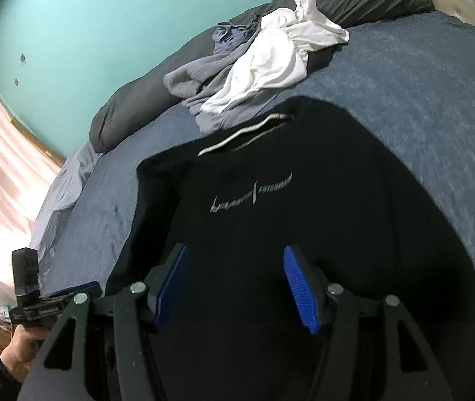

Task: Fold clothes
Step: 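Lay the black sweater flat on the bed with both grippers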

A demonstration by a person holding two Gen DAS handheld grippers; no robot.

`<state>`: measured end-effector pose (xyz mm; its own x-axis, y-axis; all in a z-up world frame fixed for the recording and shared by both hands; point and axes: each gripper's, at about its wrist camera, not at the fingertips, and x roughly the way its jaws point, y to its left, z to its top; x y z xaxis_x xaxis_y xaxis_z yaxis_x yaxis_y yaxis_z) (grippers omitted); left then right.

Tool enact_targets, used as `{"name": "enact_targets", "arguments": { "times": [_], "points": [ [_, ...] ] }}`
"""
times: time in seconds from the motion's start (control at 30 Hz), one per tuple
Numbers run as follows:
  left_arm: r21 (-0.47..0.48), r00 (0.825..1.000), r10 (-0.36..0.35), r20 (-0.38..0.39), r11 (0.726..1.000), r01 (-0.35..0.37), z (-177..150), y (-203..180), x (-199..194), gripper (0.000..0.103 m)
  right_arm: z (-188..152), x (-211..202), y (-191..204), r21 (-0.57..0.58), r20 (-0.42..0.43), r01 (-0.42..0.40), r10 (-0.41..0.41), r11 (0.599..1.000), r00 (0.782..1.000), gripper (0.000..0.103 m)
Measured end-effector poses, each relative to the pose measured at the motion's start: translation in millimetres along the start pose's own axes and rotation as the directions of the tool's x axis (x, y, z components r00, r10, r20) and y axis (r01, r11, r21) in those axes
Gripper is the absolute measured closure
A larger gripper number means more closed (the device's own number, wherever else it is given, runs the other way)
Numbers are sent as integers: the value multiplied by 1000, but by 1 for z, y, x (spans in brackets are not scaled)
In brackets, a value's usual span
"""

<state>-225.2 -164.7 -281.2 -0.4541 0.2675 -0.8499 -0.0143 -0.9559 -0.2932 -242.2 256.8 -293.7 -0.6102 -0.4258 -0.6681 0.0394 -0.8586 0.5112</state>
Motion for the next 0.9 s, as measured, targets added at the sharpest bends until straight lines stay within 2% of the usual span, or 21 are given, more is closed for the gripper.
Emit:
{"name": "enact_targets", "arguments": {
  "times": [0.1,0.2,0.37,0.6,0.67,0.73,0.83,0.9],
  "points": [
    [-2,1000,4,5,1000,-4,-17,-6,-2,36,-13,-9,-2,20,10,-17,17,1000,1000,43],
    [41,1000,26,-9,999,-25,-28,-18,-2,35,-29,-15,-4,46,37,-28,27,999,999,42],
    [105,998,50,-33,993,-47,-40,-34,4,35,-38,-8,-12,87,15,-55,54,995,998,41],
    [81,995,56,-82,995,-49,-47,-32,18,36,-39,-7,-22,116,20,-58,56,992,998,41],
    [87,995,51,-85,995,-44,-45,-34,18,47,-38,-7,-22,106,16,-57,56,993,998,41],
    [98,994,57,-90,994,-48,-44,-36,20,67,-37,-6,-23,108,13,-68,67,992,998,41],
    [109,993,72,-93,992,-62,-46,-40,21,82,-38,-5,-26,128,20,-77,75,989,997,40],
    [104,993,75,-90,992,-65,-45,-38,20,86,-38,-3,-27,135,14,-75,73,988,997,40]
  ]
}}
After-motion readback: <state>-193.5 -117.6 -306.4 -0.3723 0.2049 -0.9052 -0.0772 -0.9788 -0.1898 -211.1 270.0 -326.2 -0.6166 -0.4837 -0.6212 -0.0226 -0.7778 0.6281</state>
